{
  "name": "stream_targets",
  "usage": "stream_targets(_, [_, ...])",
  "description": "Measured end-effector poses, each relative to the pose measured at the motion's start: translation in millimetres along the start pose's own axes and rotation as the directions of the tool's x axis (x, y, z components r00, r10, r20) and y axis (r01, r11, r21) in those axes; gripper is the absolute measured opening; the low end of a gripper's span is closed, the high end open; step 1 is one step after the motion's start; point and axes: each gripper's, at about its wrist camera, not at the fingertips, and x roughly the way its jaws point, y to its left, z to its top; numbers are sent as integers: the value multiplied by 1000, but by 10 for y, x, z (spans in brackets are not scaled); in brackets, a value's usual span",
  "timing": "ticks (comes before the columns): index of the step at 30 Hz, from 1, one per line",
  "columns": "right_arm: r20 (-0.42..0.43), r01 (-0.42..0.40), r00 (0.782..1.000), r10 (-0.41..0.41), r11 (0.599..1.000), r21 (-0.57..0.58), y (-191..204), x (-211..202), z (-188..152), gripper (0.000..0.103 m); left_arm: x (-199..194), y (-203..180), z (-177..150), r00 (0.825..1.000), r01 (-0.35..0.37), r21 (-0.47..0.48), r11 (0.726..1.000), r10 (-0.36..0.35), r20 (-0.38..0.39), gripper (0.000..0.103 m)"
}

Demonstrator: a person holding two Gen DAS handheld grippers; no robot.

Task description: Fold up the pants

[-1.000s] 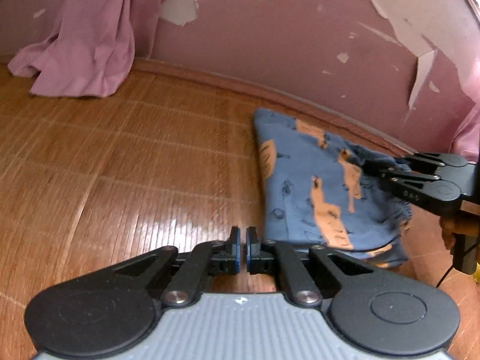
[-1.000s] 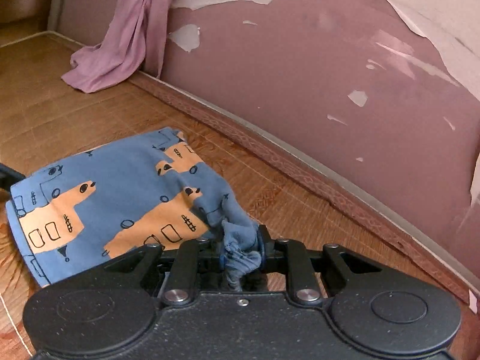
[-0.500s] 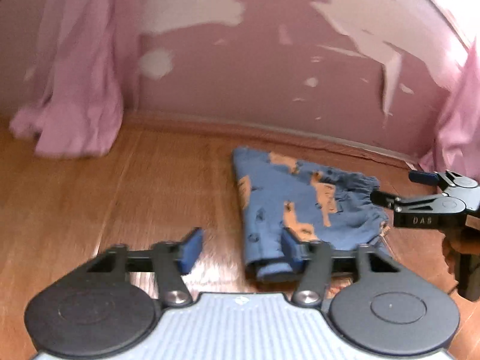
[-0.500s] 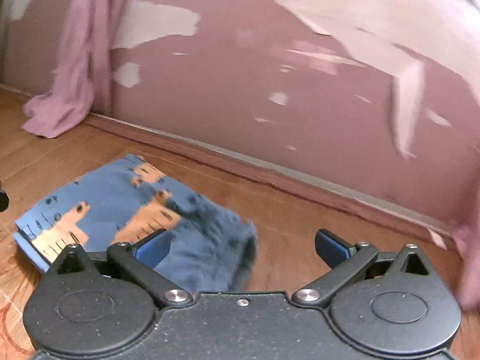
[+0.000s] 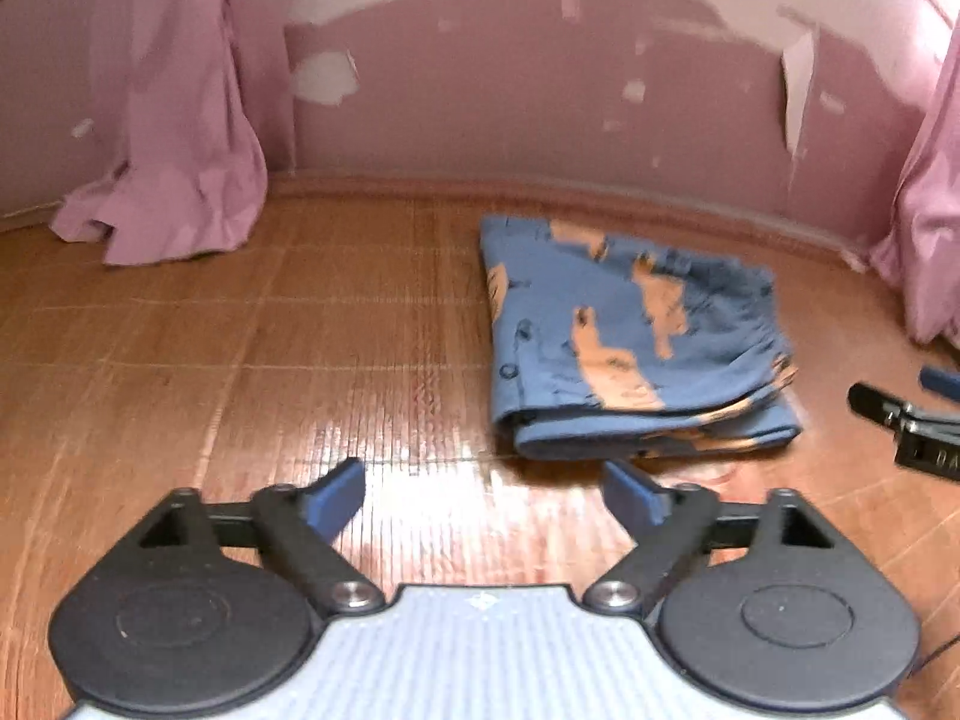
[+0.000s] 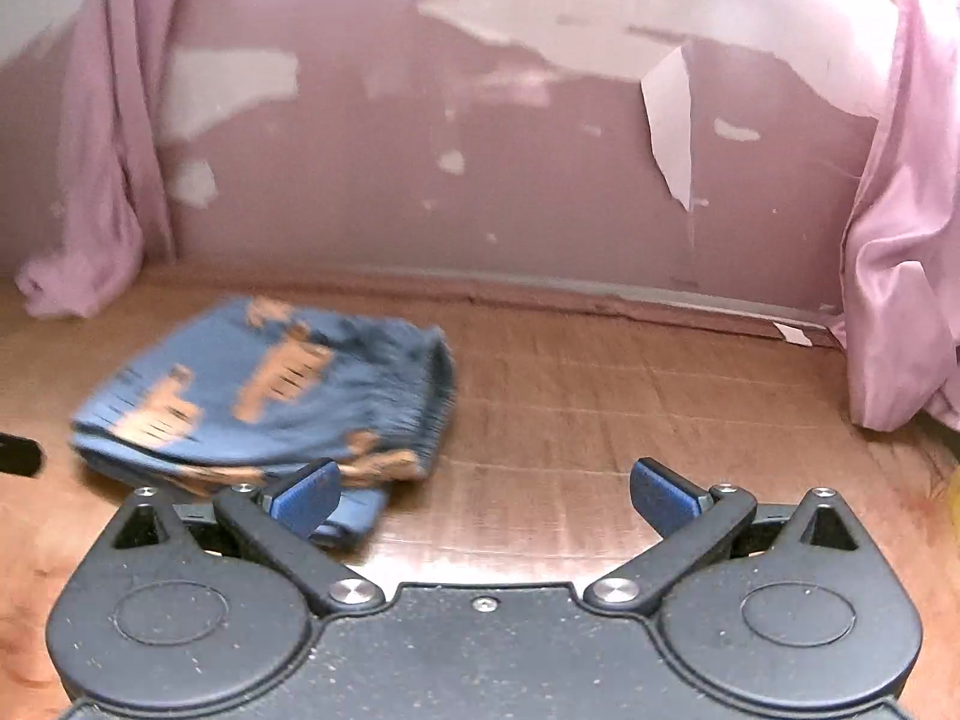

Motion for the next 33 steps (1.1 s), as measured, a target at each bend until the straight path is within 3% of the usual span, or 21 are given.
stream_targets(3, [36,-30,999,30,999,23,99,-279,2,102,-309,-99,-51,998,-29,-13,999,30,60,102])
stream_targets(9, [129,-98,987,93,995,30,246,-889,24,102,-845,-351,-130,986,-39,0,999,38,162,103])
stream_targets(16, [178,-78,981,76,997,3,187,-1394,-149,102,-1172,-510,-263,977,-43,-44,998,51,207,103])
stream_targets(22, [135,-80,988,70,994,76,74,-1547,-299,102,-1276,-604,-401,978,-70,19,997,64,201,103])
stream_targets(26, [127,-142,984,123,979,148,41,-1528,-362,102,-1334,-603,-482,974,-87,42,995,76,214,103])
stream_targets(33, [127,-167,981,150,977,136,127,-1465,-443,102,-1246,-499,-563,962,-133,49,990,117,245,103])
